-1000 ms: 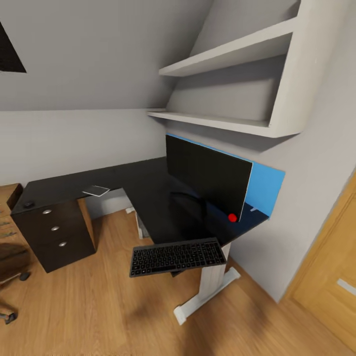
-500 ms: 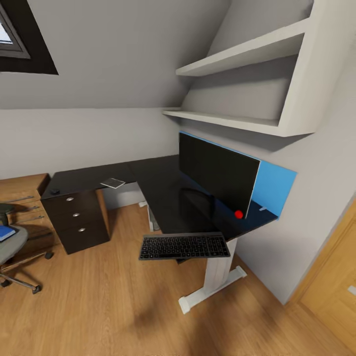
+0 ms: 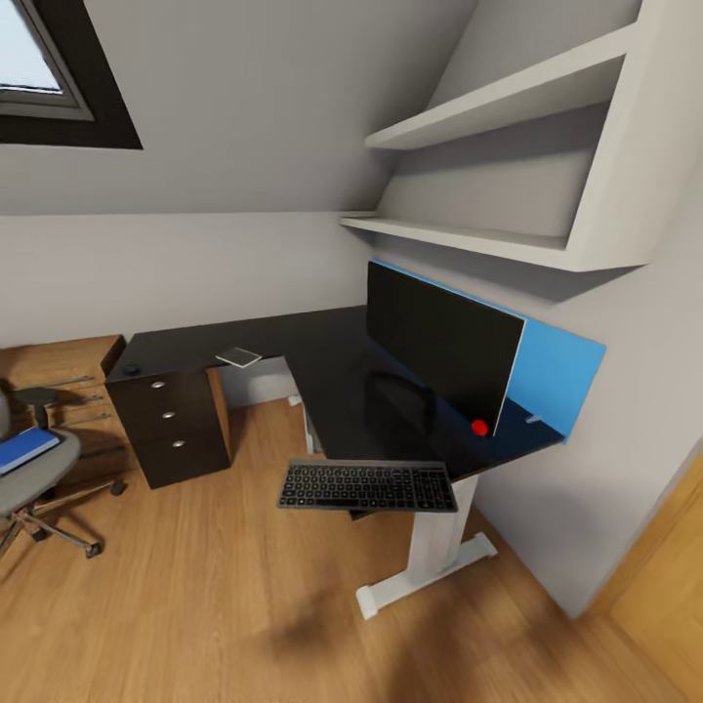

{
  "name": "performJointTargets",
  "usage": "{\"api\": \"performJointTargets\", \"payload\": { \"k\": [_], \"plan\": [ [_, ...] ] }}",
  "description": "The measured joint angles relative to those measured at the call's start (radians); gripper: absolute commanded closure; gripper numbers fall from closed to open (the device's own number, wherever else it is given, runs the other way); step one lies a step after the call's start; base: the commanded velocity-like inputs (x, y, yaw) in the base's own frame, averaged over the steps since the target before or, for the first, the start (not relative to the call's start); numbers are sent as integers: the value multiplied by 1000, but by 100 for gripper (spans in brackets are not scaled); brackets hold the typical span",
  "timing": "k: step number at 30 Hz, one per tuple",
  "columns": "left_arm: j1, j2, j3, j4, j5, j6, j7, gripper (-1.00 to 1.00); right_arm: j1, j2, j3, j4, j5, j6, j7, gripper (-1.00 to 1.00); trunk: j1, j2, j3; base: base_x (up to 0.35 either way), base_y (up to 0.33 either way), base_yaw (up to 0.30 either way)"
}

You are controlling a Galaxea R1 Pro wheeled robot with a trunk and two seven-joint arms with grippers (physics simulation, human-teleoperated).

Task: In the bedroom, organize the workspace by keeping the computer under the desk, ensuring the monitor is on the desk, placing the keyboard on the desk next to the monitor, placing the mouse on the desk next to the keyboard, moving the folder from the swivel chair onto the desk next to the mouse, stacking the notebook on top of the folder with the pen on top of the notebook, and positioning the swivel chair next to the desk.

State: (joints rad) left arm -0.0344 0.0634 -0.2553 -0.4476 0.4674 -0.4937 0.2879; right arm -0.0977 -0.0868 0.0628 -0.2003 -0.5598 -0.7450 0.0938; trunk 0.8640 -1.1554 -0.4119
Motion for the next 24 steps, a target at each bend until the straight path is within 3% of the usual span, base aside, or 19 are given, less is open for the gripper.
{"api": "performJointTargets", "payload": {
  "k": [6,14,19,22,24],
  "plan": [
    [0,0,0,0,0,0,0,-100,0,0,0,0,0,0,0,-100,0,0,-1,-124,-275,207],
    [0,0,0,0,0,1,-3,-100,0,0,1,-1,4,1,0,-100,0,0,-2,-222,-190,19],
    [0,0,0,0,0,0,0,-100,0,-4,0,-12,36,-2,1,-100,0,0,-2,-51,-43,1],
    [0,0,0,0,0,-1,2,-100,-1,-35,-3,-91,47,2,2,-100,0,0,-2,-7,-6,0],
    [0,1,1,1,1,-1,3,-100,-21,-89,-4,-189,48,59,2,-100,0,0,-2,-2,-2,0]
  ]
}}
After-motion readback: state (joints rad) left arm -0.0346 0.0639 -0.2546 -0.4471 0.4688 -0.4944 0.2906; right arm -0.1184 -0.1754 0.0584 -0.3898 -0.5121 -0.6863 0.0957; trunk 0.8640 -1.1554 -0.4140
